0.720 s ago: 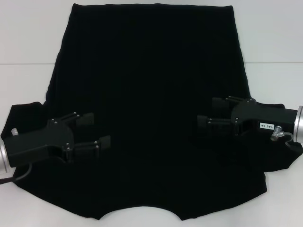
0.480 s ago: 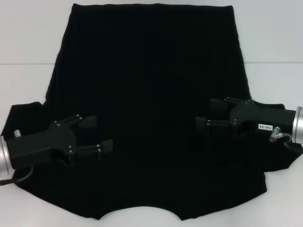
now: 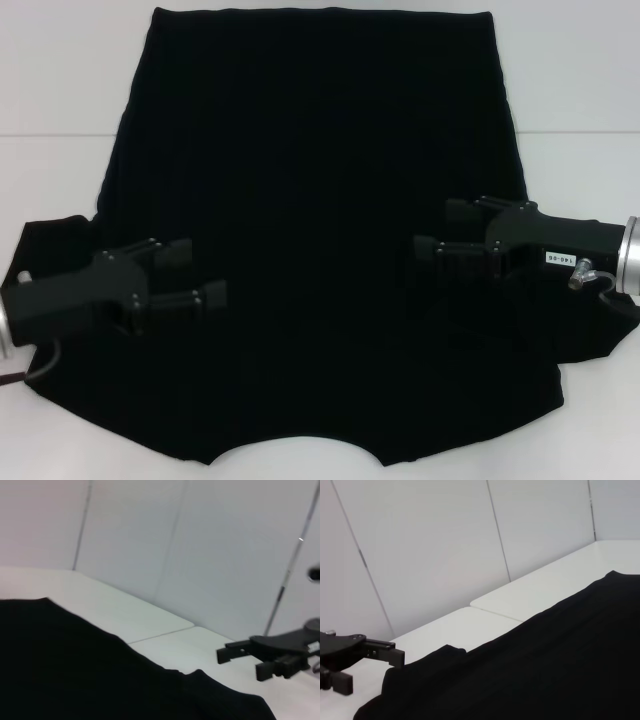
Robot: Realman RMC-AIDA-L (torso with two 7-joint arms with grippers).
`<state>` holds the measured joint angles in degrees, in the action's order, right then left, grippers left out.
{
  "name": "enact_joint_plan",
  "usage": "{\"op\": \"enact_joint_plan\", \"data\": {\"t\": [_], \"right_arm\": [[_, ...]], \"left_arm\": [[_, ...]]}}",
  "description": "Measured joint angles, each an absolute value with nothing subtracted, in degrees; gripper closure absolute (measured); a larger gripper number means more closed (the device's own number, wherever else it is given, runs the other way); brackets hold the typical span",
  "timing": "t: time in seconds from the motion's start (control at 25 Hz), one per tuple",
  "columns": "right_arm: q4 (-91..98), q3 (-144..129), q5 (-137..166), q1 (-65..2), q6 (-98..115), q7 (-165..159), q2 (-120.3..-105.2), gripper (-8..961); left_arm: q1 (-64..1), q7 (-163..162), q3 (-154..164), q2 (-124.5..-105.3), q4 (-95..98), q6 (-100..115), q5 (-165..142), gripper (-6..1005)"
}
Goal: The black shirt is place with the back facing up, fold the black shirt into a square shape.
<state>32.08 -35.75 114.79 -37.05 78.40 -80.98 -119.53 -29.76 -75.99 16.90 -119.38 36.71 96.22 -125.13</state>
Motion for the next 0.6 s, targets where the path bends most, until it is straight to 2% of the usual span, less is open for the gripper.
{"op": "enact_joint_plan", "data": {"t": [0.32,0.6], "right_arm": [[32.1,-35.7,114.7,-37.1,78.1,-81.4,-119.53,32],[32.0,-35.7,114.6,-37.3,77.4,-82.5,-119.53,33]], "left_arm": [[-28.7,-99.5,16.9,-118.66,44.6,94.0,-126.1,79],[-27.7,-122.2,14.1,-116.63,50.4,90.2,-130.8,79]]}}
